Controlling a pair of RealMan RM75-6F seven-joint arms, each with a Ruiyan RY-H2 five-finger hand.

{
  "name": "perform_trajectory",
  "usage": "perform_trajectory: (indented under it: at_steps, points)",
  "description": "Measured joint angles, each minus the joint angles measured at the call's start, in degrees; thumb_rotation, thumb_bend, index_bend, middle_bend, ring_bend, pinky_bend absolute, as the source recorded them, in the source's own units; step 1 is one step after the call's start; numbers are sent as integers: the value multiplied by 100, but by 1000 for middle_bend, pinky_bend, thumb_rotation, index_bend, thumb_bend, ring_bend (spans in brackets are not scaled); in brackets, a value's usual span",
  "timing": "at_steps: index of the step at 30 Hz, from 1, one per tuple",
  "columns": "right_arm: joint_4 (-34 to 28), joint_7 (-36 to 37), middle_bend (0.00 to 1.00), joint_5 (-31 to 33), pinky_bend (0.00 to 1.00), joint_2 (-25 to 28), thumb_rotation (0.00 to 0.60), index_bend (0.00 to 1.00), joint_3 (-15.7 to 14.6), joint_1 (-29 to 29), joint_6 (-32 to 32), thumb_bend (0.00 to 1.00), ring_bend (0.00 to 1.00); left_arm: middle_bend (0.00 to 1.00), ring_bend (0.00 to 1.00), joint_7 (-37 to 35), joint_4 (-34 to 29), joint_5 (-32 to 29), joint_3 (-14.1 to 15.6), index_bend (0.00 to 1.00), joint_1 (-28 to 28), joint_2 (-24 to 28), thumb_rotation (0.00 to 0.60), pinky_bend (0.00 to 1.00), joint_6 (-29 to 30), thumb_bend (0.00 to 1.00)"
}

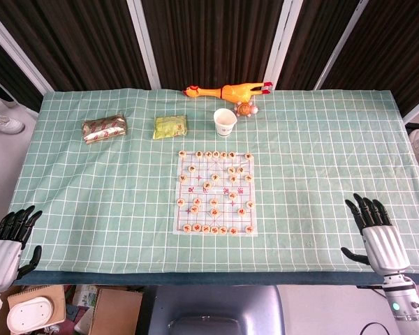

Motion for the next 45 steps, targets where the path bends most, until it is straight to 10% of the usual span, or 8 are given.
perform_trajectory:
  at_steps: [11, 24, 45]
  points:
    - [120, 80, 0, -134, 0, -100, 600, 29, 58, 190, -99, 187, 0, 0, 0, -74, 3, -27, 9, 0, -43, 14, 600, 75, -95, 508]
    - [-231, -78, 0, -188, 0, -79, 600, 374, 614, 1915, -2065, 258, 0, 0, 0, -244, 10, -133, 3, 0, -112, 76, 600, 75, -282, 506]
    - [1364, -2135, 0, 1917, 0, -2269, 600, 506, 1242, 4125, -3959, 409, 0, 0, 0, -941, 159, -217, -42, 0, -156, 260, 600, 75, -311, 505]
